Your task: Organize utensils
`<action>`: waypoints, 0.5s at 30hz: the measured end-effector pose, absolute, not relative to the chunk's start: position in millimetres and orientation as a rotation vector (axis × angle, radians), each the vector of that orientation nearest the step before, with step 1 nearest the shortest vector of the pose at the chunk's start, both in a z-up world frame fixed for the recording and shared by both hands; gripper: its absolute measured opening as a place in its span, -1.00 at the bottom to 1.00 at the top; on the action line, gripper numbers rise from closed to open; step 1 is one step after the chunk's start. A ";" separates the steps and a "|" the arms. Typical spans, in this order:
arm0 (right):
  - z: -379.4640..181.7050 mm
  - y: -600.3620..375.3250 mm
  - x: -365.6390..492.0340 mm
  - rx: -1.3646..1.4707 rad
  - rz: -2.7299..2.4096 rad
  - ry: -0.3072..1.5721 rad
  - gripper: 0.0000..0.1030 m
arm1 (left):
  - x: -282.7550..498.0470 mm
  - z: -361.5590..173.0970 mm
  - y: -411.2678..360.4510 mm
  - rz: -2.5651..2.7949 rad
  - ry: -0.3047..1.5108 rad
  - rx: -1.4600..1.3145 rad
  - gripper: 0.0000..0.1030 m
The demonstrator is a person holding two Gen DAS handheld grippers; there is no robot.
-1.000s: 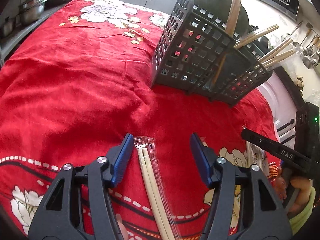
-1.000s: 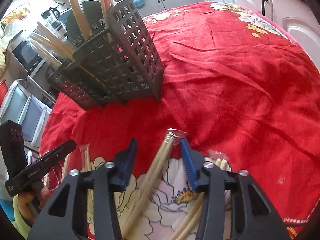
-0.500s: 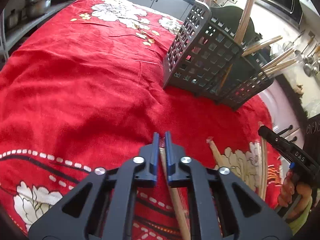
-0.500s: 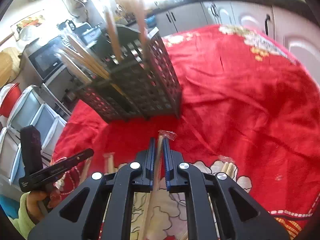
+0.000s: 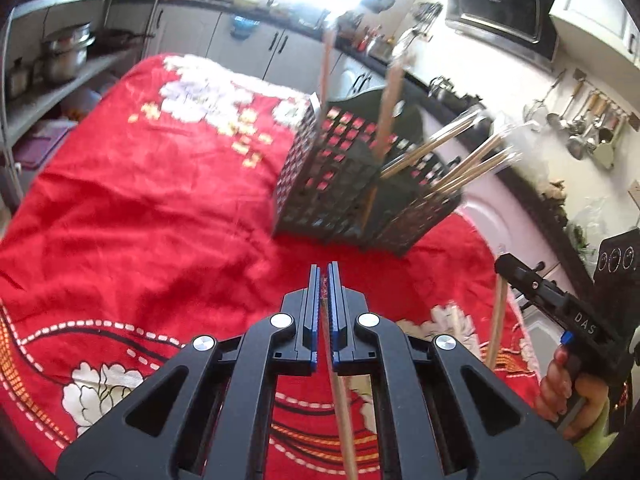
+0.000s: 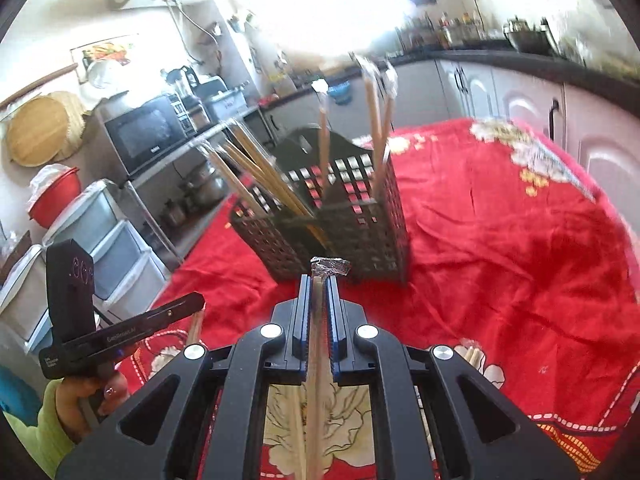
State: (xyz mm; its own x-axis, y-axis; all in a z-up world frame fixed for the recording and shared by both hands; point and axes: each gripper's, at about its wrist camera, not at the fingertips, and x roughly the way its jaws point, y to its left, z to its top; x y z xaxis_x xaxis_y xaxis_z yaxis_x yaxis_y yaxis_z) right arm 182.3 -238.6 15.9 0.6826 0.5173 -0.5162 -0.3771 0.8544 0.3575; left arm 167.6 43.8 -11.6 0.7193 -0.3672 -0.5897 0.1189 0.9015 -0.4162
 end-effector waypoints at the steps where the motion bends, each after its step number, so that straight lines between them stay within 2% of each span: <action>1: 19.8 -237.6 180.0 0.228 0.510 0.636 -0.85 | 165.8 -8.1 42.8 -0.280 0.711 -0.364 -0.97; 15: 57.2 -248.3 144.7 0.198 0.491 0.449 -0.85 | 147.8 38.6 27.4 -0.329 0.581 -0.356 -0.98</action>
